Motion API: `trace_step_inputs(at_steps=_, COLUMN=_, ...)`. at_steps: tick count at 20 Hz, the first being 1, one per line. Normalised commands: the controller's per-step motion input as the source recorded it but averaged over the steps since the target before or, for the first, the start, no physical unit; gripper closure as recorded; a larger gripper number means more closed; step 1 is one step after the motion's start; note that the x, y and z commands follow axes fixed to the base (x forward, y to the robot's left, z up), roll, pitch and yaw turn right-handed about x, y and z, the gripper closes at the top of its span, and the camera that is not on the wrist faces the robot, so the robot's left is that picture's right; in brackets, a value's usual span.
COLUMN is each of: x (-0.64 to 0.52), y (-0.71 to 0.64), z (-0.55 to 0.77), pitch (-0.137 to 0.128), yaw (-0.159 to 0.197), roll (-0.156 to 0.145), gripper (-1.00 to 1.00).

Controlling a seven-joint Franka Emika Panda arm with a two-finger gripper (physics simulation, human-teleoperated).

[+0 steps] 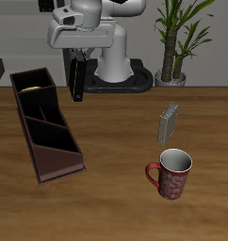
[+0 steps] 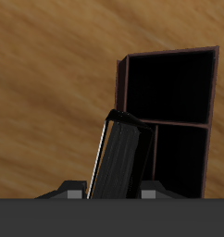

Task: Place the white-yellow mug into the right desk caddy's right compartment and place the black book into the right desk caddy's back compartment

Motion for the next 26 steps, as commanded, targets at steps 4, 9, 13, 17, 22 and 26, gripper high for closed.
trace_step_inputs(at_steps=4, x=-0.1, y=-0.27, z=0.21, pitch=-0.032, yaw=0.034, roll=-0.049, gripper=1.0)
trace_step_inputs(at_steps=9, x=-0.07, y=-0.33, z=0.16, pitch=-0.008, yaw=0.019, roll=-0.069, gripper=1.0)
trace_step_inputs(at_steps=13, x=-0.14, y=-0.26, z=0.06, pitch=-0.002, yaw=-0.033, roll=-0.041, gripper=1.0)
trace_step_inputs(at_steps=17, x=-0.15, y=-0.21, z=0.17, pitch=-0.044, yaw=0.02, roll=-0.011, gripper=1.0)
trace_step_inputs(at_steps=22, x=-0.03, y=-0.19, z=0.08, pitch=-0.022, yaw=0.004, roll=-0.03, gripper=1.0)
trace_step_inputs(at_steps=26, x=0.03, y=-0.21, z=0.11, pitch=-0.037, yaw=0.017, roll=-0.006, gripper=1.0)
